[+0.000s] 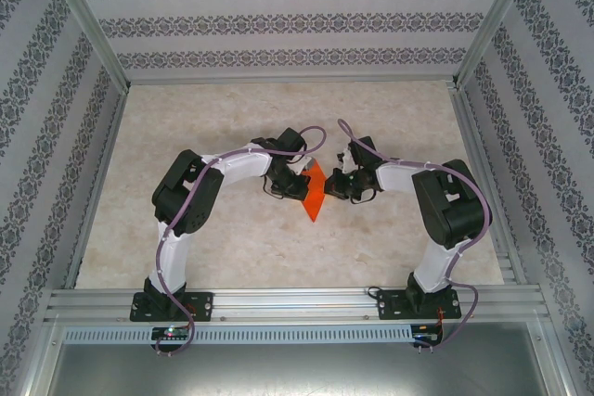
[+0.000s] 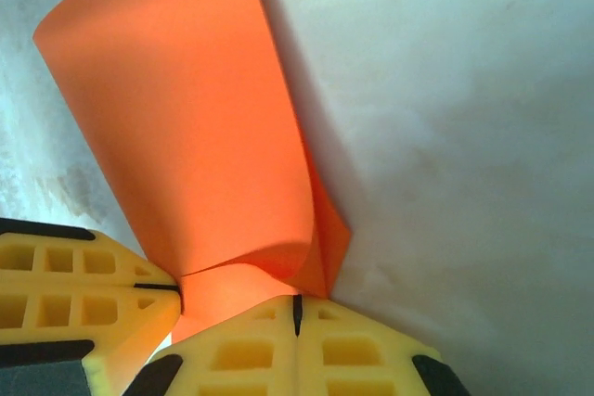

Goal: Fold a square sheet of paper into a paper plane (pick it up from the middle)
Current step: Third fold the triangle at the center of the table.

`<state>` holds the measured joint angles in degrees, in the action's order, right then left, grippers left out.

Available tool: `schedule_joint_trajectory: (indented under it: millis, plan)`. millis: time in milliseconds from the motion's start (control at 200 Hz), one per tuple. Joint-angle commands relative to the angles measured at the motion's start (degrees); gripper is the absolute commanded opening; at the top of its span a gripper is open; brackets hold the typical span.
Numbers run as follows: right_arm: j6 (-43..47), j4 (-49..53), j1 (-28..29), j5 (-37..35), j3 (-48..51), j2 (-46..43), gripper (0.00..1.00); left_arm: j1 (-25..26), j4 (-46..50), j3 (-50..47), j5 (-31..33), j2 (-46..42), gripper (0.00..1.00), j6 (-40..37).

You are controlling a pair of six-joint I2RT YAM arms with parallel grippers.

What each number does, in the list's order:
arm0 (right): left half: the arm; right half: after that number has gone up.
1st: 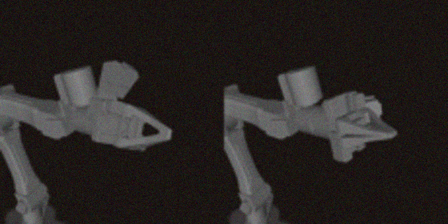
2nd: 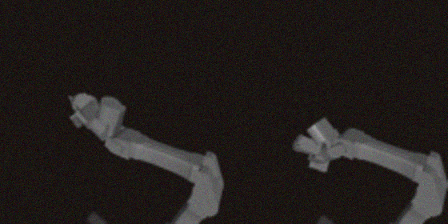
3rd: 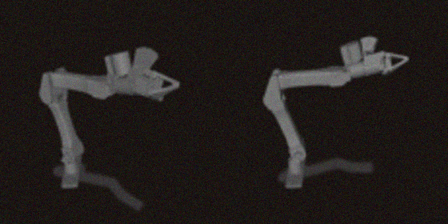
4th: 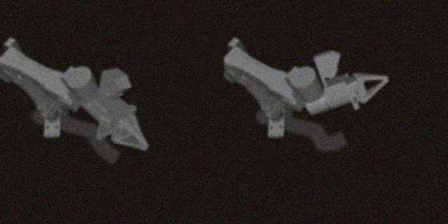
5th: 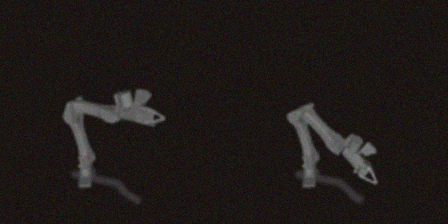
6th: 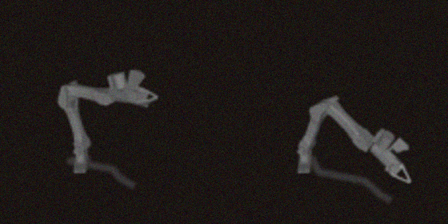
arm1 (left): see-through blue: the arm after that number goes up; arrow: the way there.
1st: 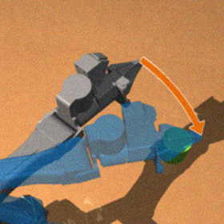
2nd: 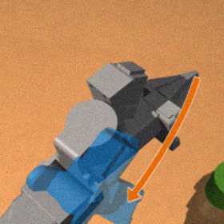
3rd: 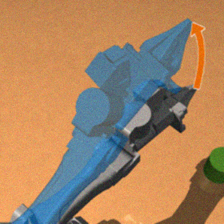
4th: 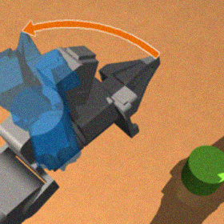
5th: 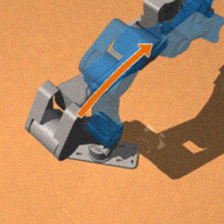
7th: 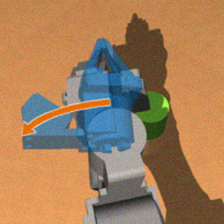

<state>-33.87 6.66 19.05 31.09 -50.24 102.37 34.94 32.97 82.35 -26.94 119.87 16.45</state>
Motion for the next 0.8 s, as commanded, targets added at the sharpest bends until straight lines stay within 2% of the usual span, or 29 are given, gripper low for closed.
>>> schedule_joint_trajectory:
  millis: [0,195,500,794]
  plan:
    - [1.88,2.5,-1.66,-6.83,-1.3,0.73,0.0,-0.31,5.51,-3.42,13.05,6.06,0.04,-2.17]
    - [2.73,3.44,-1.91,-6.83,-2.15,-0.42,0.0,-0.31,5.44,-3.42,12.88,6.09,0.04,-2.21]
    - [2.81,4.98,0.21,-4.11,-1.09,-7.69,0.0,-0.31,5.88,-2.68,12.69,6.49,0.04,-2.38]
    - [0.73,0.29,3.19,-1.42,-3.06,-1.55,0.0,-0.31,6.31,-2.01,12.75,6.82,0.04,-2.21]
